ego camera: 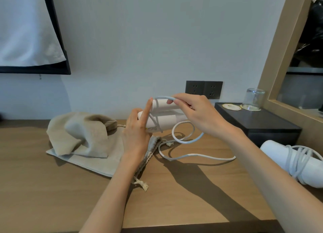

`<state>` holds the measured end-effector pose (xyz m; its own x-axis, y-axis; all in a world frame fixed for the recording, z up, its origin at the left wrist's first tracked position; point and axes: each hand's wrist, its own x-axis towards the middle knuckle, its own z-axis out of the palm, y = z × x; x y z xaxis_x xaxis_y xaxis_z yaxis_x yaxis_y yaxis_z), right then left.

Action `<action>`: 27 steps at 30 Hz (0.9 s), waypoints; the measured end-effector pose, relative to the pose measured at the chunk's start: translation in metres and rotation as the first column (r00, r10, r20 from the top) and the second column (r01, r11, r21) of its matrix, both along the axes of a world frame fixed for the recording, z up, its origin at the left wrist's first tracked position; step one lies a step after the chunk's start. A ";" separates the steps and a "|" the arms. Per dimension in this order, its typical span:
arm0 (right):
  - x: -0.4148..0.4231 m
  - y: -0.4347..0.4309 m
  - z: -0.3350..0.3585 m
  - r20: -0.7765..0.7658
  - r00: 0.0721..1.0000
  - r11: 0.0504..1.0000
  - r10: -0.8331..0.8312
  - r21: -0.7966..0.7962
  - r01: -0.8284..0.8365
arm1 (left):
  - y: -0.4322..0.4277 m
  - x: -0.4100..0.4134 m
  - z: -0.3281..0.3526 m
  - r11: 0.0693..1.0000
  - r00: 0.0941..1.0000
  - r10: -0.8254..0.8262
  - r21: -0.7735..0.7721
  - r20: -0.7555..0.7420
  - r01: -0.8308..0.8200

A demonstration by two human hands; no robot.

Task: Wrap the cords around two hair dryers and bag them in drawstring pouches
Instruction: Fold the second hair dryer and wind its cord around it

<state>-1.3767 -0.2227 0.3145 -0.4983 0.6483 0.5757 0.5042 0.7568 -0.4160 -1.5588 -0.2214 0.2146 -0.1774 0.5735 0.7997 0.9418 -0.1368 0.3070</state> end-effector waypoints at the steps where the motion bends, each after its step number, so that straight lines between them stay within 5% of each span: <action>1: -0.001 -0.002 -0.003 0.015 1.000 1.000 0.024 -0.010 -0.024 | 0.001 -0.002 0.000 1.000 1.000 0.011 0.000 0.014 -0.011; 12: 0.016 0.018 -0.066 0.283 0.955 0.996 0.089 -0.044 -0.080 | 0.000 -0.002 0.009 0.997 0.962 -0.073 0.009 0.265 0.073; 19: 0.031 0.036 -0.071 0.132 0.991 0.956 0.037 0.285 -0.073 | 0.000 0.004 0.010 0.986 0.972 -0.168 0.014 0.163 0.168; 23: 0.033 0.036 -0.063 -0.119 0.989 0.996 0.082 0.026 -0.080 | 0.000 0.004 0.010 0.987 0.969 -0.162 0.035 0.187 0.158; 27: 0.038 0.041 -0.059 -0.187 0.977 0.901 0.100 -0.399 -0.168 | -0.001 0.010 0.012 0.982 0.941 -0.182 0.096 0.287 0.161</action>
